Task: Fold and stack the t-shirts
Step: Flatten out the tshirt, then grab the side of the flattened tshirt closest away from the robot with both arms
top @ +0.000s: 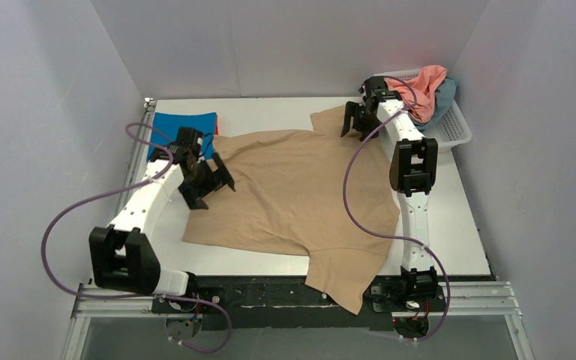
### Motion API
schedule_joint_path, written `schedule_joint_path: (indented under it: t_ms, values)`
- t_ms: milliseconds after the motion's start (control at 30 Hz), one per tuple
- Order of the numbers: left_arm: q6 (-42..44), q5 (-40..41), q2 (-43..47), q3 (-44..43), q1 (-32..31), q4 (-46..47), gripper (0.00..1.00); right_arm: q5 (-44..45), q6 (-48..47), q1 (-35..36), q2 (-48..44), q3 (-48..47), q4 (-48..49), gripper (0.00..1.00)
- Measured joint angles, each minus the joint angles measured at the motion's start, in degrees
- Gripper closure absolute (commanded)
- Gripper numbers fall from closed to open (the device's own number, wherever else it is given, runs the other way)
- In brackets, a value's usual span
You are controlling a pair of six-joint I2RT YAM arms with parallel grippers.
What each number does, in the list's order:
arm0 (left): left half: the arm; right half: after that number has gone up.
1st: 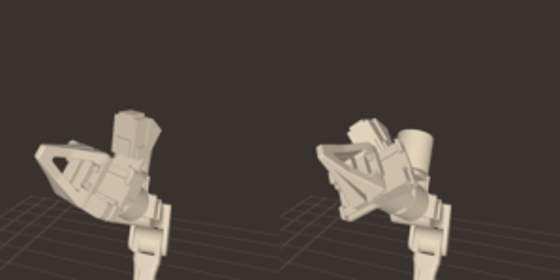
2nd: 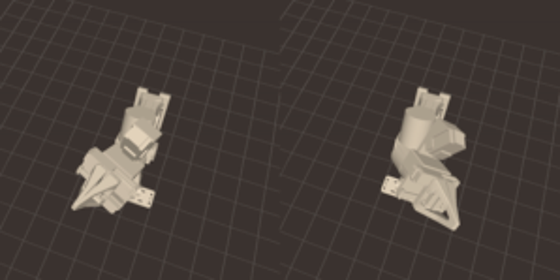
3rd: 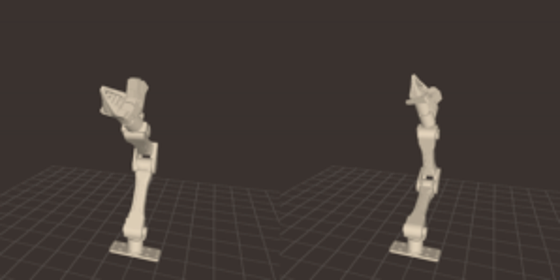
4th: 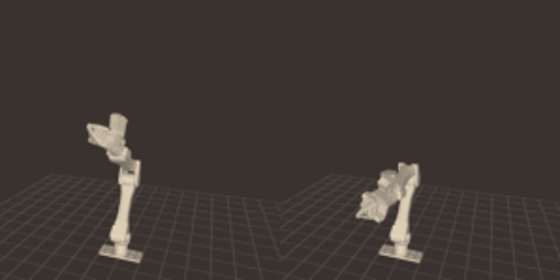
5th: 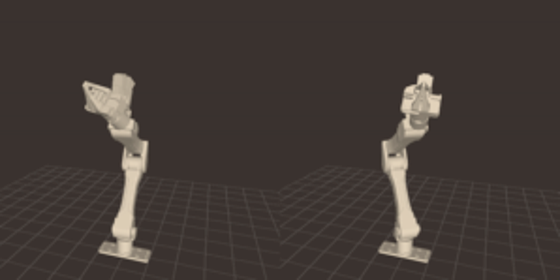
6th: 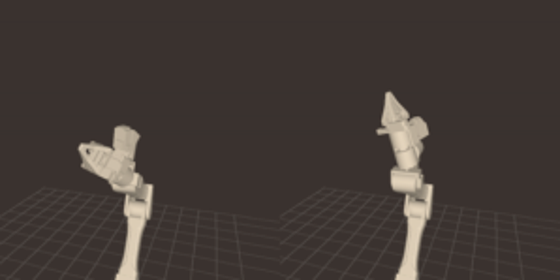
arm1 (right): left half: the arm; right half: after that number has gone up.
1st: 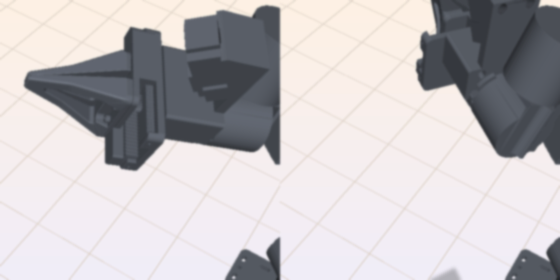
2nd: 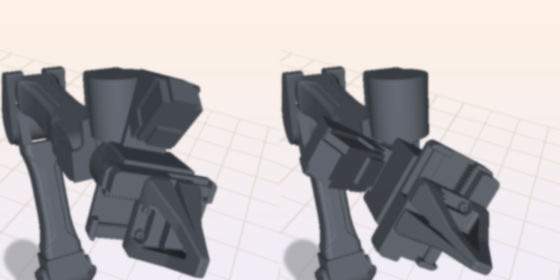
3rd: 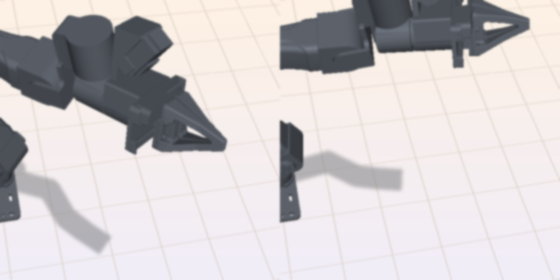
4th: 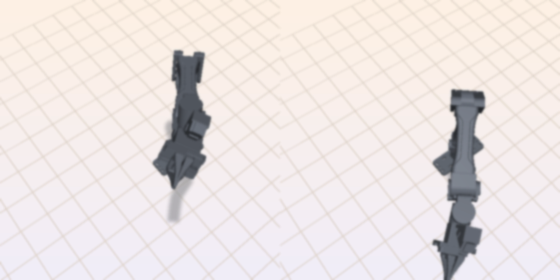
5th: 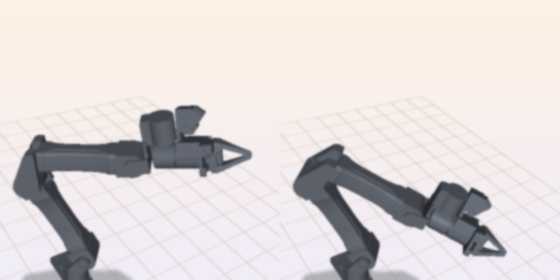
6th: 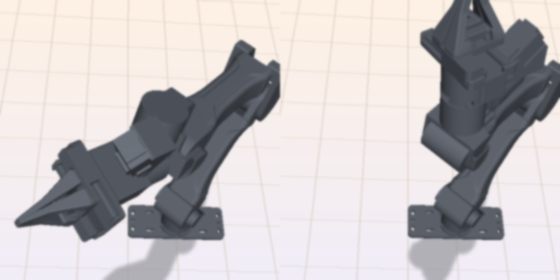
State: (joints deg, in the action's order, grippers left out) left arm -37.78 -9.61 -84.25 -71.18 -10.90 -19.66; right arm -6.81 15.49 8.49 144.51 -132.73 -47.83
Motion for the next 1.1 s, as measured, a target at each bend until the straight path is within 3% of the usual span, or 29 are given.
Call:
schedule_joint_path:
  t_ms: [233, 367, 733, 833, 967, 1067, 1100]
  values:
    - [-8.81, 15.63, 13.77, 19.76, 6.38, -6.71, 0.02, -2.38, -4.66, -0.07, -0.61, 0.28, 4.87, 0.18]
    - [-12.74, 20.02, 18.80, 26.75, 8.31, -5.22, 0.03, -2.36, -7.87, 0.39, -6.49, 5.40, 6.49, 0.17]
    - [-18.67, 23.89, 13.77, 36.15, 13.40, 9.73, 0.38, -4.50, -11.89, 5.03, -31.91, 16.98, 9.66, 0.18]
    - [-18.80, 23.41, 12.74, 36.15, 13.81, 12.76, 0.63, -4.87, -12.15, 6.01, -35.54, 20.44, 10.29, 0.18]
    - [-18.29, 21.84, 9.38, 34.16, 13.94, 14.29, 0.75, -4.26, -12.02, 6.97, -39.10, 26.75, 10.43, 0.18]
    - [-18.01, 20.72, 8.20, 33.55, 14.16, 14.82, 0.98, -3.34, -10.71, 7.41, -40.98, 30.73, 10.43, 0.18]
    - [-17.94, 20.33, 8.09, 33.55, 14.16, 15.32, 1.00, -2.99, -10.01, 7.54, -41.86, 32.28, 10.43, 0.18]
